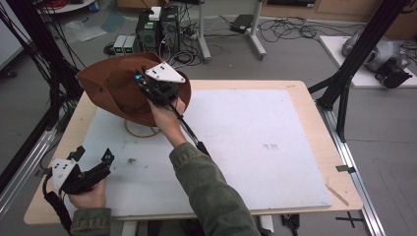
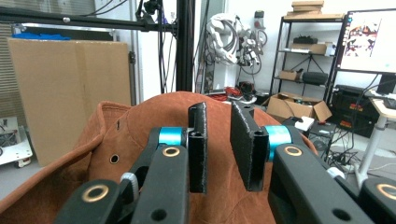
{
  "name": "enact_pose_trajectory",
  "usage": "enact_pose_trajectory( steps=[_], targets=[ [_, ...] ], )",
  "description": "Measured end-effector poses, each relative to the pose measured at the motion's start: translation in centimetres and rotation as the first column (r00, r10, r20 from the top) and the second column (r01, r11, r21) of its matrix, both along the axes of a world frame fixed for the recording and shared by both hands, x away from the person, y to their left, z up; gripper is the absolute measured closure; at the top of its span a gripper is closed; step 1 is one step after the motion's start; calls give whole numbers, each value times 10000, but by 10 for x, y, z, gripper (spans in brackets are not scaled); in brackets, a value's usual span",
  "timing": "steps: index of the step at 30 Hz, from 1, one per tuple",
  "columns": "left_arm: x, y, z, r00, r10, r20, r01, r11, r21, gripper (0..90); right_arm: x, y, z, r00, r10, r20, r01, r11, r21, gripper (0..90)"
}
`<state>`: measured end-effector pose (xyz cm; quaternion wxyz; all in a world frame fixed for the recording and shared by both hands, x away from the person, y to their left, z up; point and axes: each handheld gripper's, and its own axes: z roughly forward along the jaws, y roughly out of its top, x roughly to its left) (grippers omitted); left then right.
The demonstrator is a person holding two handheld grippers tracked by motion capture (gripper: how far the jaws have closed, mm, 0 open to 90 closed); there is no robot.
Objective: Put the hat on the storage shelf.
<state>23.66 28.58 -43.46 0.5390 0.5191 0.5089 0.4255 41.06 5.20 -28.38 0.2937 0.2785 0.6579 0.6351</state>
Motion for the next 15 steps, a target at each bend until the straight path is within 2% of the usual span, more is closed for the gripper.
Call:
enact_pose_trajectory(
  steps=[5, 10, 11, 12, 15],
  targets=[
    [0, 0, 0, 10000, 14, 37, -14, 10000, -48, 110, 0, -2, 1, 10000, -37, -49, 37, 10000, -45, 704],
    [0, 0, 0, 10000, -4, 33, 4, 10000, -2, 110, 2, -6, 2, 9999, 61, -152, -61, 10000, 10, 568],
    [0, 0, 0, 10000, -3, 39, 3, 10000, -1, 110, 2, -6, 2, 9999, 61, -152, -61, 10000, 10, 568],
    [0, 0, 0, 10000, 14, 42, -14, 10000, 9, 110, 3, -8, 3, 9999, 91, -146, -90, 9999, 61, 500],
    [0, 0, 0, 10000, 19, 46, -19, 10000, 15, 110, 4, -10, 4, 9997, 118, -202, -116, 9999, 97, 471]
  ],
)
